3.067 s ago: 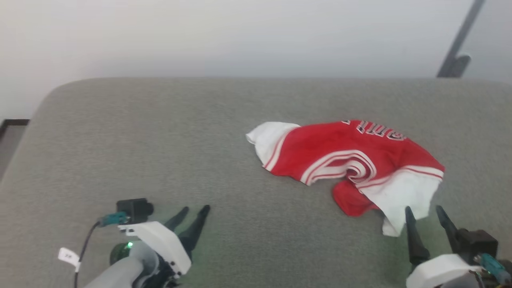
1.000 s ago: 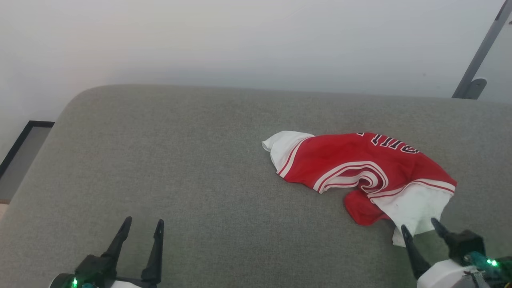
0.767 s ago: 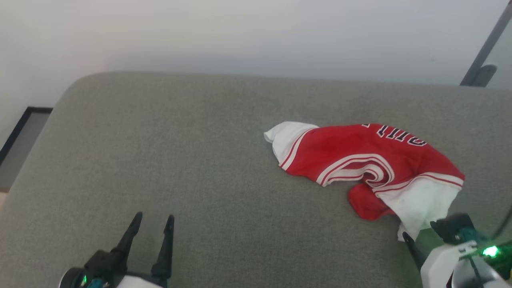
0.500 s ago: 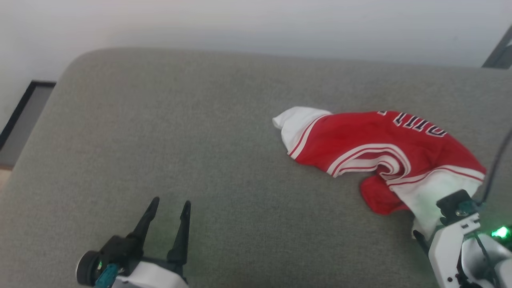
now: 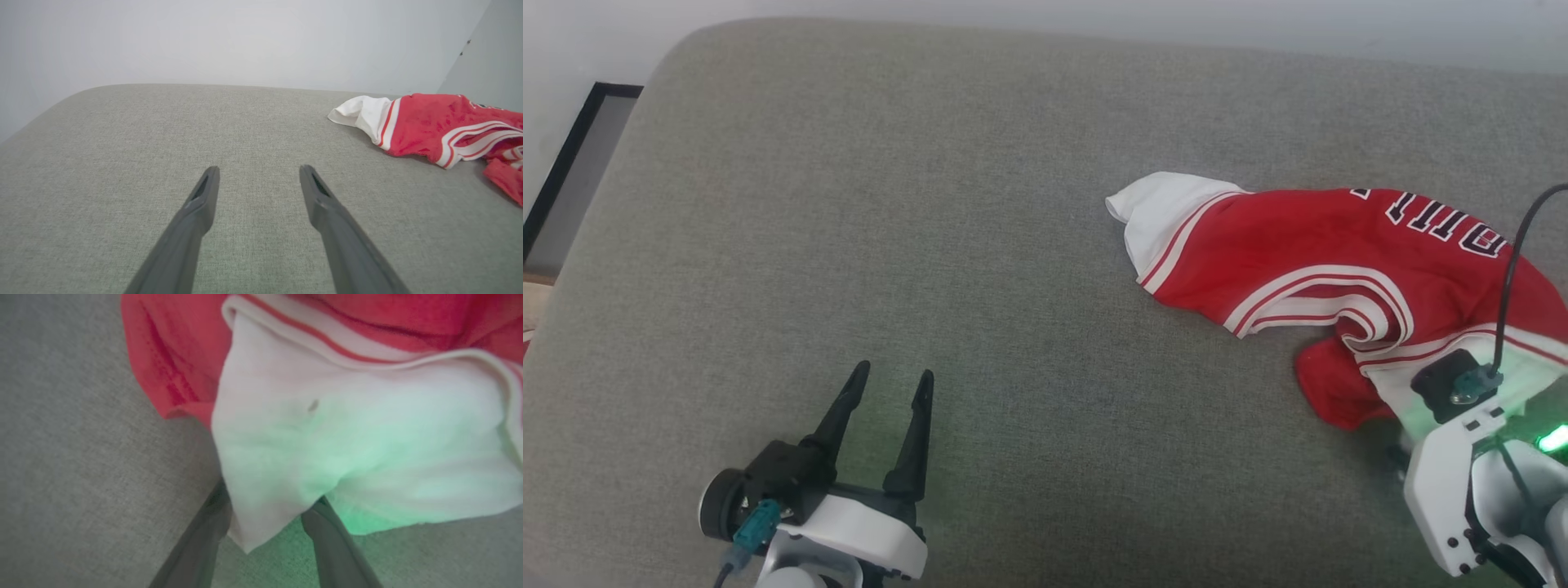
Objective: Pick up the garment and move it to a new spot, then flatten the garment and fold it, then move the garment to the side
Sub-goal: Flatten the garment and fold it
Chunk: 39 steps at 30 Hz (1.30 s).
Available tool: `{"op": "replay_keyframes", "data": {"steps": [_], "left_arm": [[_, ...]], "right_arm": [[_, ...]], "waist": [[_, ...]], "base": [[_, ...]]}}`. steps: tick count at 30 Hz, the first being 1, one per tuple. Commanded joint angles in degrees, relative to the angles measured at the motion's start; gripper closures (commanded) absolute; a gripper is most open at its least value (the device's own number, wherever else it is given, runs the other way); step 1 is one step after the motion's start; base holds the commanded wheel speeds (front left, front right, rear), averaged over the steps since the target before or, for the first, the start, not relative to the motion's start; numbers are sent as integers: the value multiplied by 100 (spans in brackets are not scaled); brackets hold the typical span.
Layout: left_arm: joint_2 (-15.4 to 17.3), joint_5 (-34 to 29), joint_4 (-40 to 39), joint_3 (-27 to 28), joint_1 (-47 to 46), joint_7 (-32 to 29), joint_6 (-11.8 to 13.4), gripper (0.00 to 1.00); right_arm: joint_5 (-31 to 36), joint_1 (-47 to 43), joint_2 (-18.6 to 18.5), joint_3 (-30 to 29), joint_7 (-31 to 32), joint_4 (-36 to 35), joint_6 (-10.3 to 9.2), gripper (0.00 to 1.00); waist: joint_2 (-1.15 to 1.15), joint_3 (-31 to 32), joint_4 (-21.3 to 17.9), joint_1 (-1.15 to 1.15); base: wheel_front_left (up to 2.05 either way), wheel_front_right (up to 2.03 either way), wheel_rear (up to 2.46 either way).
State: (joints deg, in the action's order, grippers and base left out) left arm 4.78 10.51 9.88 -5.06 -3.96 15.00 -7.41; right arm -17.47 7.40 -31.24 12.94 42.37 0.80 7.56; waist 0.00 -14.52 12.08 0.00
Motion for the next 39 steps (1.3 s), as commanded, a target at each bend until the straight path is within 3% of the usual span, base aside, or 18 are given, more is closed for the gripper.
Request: {"op": "replay_keyframes", "data": {"steps": [1, 8, 14, 21, 28, 39], "left_arm": [[-2, 18, 5, 28, -123, 26, -10, 0], [52, 5, 15, 14, -123, 26, -10, 0], [116, 5, -14, 9, -188, 26, -10, 0], [156, 45, -30, -87, -340, 26, -11, 0], [232, 94, 19, -187, -553, 26, -11, 0], [386, 157, 84, -234, -713, 26, -11, 0]], "right_arm": [[67, -41, 18, 75, 38, 153, -14, 100], [127, 8, -212, -260, -155, 116, -14, 100], [139, 5, -750, -886, -210, 65, -13, 100], [328, 407, -1086, -1682, -721, 682, -13, 100], [744, 1049, -902, -2154, -1619, 1672, -13, 100], [1125, 1538, -573, -2181, -2891, 3106, -13, 100]], "waist": [[0, -14, -35, 0], [0, 30, -362, 0], [0, 47, -625, 0], [0, -128, -743, 0], [0, -410, -630, 0], [0, -544, -610, 0]], "base": [[0, 0, 0], [0, 0, 0], [0, 0, 0], [0, 0, 0], [0, 0, 0], [0, 0, 0]]}}
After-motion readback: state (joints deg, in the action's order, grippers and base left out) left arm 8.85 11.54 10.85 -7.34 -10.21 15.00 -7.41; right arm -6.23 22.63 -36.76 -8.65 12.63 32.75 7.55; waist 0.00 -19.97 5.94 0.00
